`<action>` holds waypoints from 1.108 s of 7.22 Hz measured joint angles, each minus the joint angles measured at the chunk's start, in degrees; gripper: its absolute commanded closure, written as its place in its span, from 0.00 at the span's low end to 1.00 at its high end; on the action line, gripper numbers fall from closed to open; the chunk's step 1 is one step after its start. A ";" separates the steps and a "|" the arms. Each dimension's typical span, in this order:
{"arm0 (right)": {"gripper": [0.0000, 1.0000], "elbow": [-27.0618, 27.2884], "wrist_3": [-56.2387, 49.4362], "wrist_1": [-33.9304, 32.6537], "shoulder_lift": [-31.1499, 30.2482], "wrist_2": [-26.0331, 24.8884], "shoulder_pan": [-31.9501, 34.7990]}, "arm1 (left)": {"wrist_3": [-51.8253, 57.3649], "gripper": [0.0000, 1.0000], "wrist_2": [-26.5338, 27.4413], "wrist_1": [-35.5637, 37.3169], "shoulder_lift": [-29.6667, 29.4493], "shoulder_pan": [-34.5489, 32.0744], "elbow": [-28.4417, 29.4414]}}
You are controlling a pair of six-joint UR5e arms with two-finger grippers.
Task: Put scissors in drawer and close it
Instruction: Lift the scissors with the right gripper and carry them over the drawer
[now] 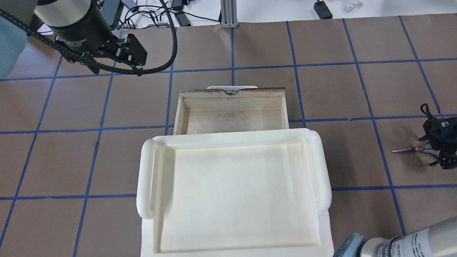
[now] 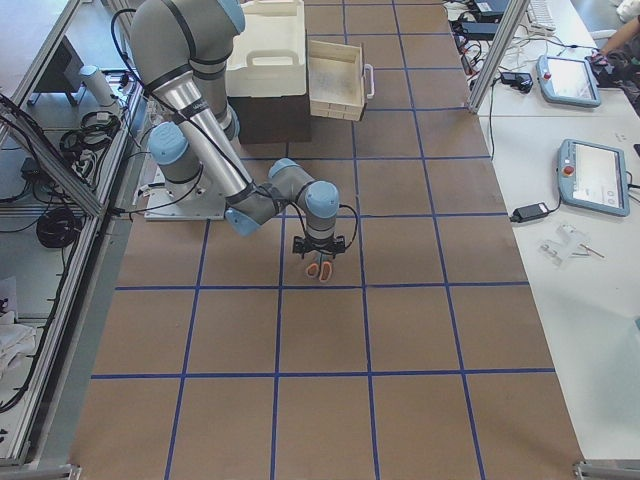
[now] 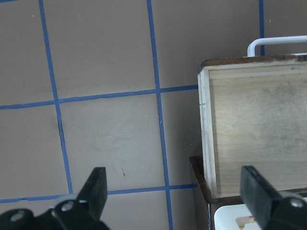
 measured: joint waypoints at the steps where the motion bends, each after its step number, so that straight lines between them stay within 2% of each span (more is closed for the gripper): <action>1: 0.76 -0.02 0.02 0.02 -0.23 0.00 -0.02 | 0.00 0.00 0.00 0.00 0.00 0.00 0.00; 4: 0.94 -0.04 -0.50 0.07 -0.64 0.19 -0.05 | 0.00 0.00 0.00 0.00 0.00 0.00 0.00; 6: 1.00 -0.08 -0.69 0.09 -1.75 0.22 0.03 | 0.00 0.00 0.00 0.00 0.00 0.00 0.00; 8: 1.00 -0.80 -0.58 0.30 -2.56 0.40 0.13 | 0.00 0.00 0.00 0.00 0.00 0.00 0.00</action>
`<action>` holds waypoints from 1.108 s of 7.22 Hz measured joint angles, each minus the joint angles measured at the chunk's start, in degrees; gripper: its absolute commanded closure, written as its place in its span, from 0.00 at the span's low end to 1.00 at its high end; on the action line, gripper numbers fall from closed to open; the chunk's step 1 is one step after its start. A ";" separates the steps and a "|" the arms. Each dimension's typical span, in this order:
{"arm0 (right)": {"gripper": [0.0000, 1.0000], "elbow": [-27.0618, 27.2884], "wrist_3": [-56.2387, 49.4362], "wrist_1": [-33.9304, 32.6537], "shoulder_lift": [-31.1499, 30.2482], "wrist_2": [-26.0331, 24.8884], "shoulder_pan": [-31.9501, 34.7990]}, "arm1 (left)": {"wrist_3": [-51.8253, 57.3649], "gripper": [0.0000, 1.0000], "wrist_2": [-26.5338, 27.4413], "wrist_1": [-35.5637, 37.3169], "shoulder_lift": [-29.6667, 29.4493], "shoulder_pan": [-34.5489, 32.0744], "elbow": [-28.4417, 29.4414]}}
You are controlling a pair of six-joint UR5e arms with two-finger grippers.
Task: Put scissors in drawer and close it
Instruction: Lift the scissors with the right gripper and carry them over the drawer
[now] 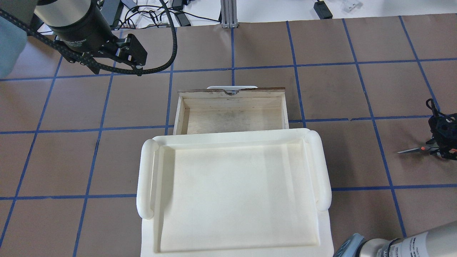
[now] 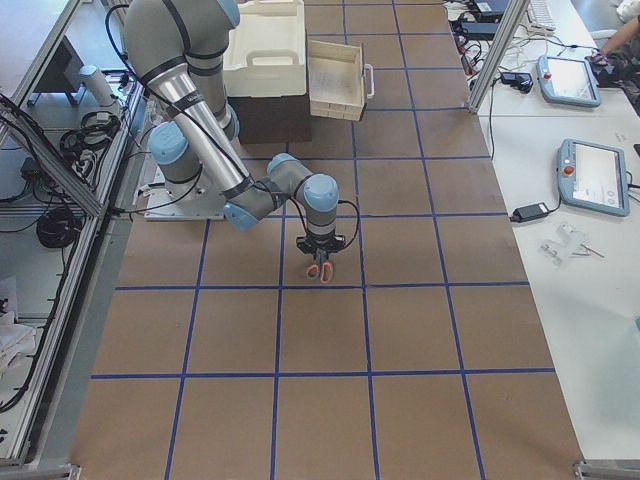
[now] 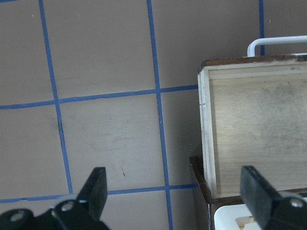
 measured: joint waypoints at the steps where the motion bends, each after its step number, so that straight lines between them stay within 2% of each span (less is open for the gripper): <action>1: 1.00 -0.91 0.24 0.43 -0.68 0.17 0.07 | 0.00 0.00 0.00 0.00 0.00 0.00 0.00; 4: 1.00 -6.50 3.79 7.02 -5.12 1.67 2.17 | 0.00 0.00 0.00 0.00 0.00 0.00 -0.01; 8: 1.00 -18.77 20.30 25.58 -9.85 2.91 15.78 | 0.08 0.00 0.47 -0.15 0.10 -0.06 -0.20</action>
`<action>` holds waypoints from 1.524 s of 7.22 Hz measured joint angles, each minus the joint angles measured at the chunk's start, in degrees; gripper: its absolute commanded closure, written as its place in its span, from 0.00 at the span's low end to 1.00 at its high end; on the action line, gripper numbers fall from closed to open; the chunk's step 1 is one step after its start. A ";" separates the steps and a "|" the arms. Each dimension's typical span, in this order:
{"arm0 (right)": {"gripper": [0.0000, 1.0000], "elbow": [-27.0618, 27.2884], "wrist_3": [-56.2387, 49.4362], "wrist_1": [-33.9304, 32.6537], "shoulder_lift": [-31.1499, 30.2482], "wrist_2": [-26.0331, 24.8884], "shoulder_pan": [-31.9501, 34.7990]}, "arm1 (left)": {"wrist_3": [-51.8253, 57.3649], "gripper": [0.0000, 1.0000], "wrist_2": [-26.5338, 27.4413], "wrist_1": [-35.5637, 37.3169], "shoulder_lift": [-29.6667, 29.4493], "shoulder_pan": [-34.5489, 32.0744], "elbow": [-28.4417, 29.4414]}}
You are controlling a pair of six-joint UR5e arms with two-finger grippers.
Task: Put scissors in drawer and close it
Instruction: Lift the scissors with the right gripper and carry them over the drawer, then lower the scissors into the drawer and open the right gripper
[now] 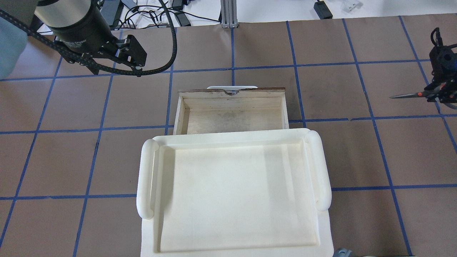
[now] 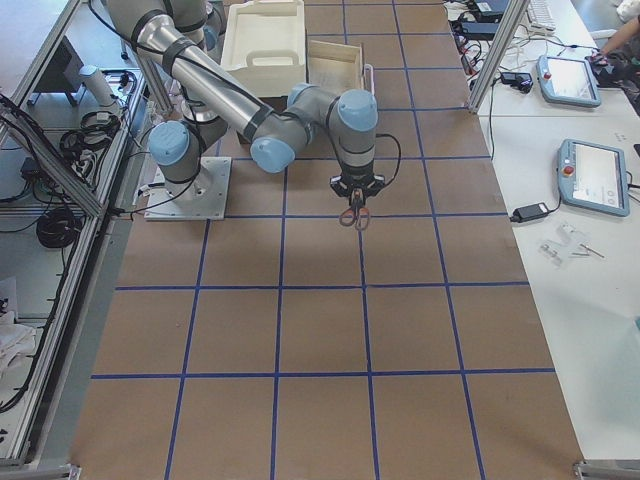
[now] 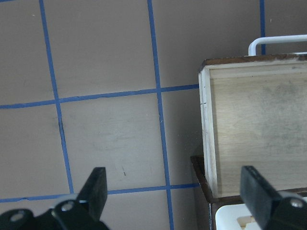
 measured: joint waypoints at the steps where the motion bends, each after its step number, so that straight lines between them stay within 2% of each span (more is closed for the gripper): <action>1: 1.00 -1.93 4.81 2.65 -1.14 0.35 4.64 | 0.00 0.00 0.14 -0.07 0.02 -0.02 -0.11; 4: 1.00 -3.43 20.87 5.81 -4.59 1.37 19.60 | 0.31 0.00 -0.20 0.03 -0.28 0.00 -0.30; 6: 1.00 -3.48 28.24 6.10 -4.81 1.70 26.82 | -0.04 0.00 -0.59 0.16 -0.65 -0.02 -0.32; 8: 1.00 -4.14 35.17 5.74 -2.98 1.37 34.18 | 0.09 0.00 -0.08 0.22 -0.50 0.01 -0.33; 11: 1.00 -8.71 47.35 4.61 3.27 0.74 44.45 | -0.07 0.00 0.24 0.14 -0.27 0.03 -0.33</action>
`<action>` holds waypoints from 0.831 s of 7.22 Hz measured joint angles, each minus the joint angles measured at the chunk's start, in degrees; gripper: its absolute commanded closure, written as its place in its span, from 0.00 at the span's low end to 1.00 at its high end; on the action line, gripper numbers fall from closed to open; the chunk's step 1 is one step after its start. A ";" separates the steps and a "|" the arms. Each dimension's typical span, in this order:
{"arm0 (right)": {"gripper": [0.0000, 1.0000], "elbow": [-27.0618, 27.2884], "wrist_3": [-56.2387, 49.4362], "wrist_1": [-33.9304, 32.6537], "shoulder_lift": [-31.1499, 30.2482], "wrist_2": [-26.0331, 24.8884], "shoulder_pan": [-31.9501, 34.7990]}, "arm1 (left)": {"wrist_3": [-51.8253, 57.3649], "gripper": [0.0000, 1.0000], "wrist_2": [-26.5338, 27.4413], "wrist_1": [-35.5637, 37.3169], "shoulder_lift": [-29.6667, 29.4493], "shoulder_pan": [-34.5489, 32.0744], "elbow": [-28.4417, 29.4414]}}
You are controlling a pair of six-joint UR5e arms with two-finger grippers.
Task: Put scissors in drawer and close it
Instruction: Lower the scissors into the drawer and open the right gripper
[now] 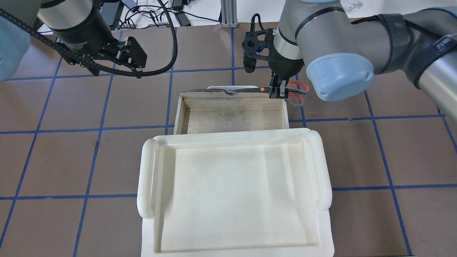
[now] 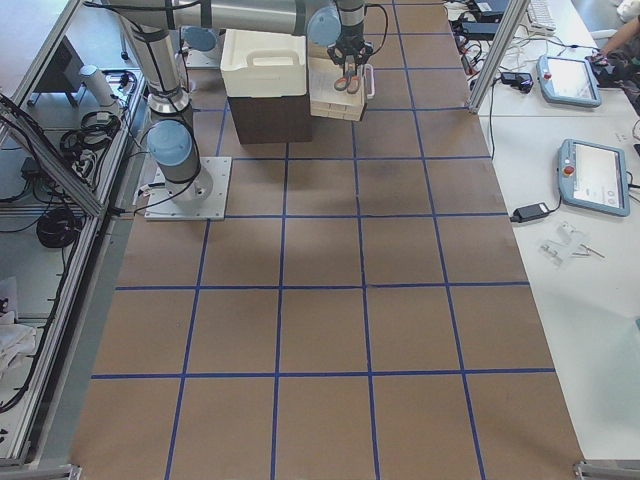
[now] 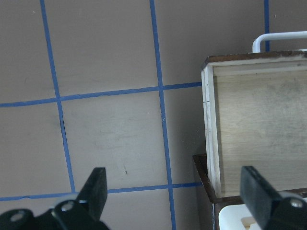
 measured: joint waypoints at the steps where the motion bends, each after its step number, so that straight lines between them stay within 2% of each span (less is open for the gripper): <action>1: 1.00 -1.06 4.24 -0.98 2.21 -0.73 3.05 | -0.17 0.00 0.00 0.14 -0.23 0.01 -0.02; 3: 1.00 -1.28 8.37 -1.79 6.20 -3.08 7.68 | -1.37 0.00 0.00 0.13 -0.63 0.03 -0.19; 6: 1.00 -0.01 9.02 -1.68 7.27 -3.11 8.62 | -1.68 0.00 0.00 0.43 -0.92 0.03 -0.34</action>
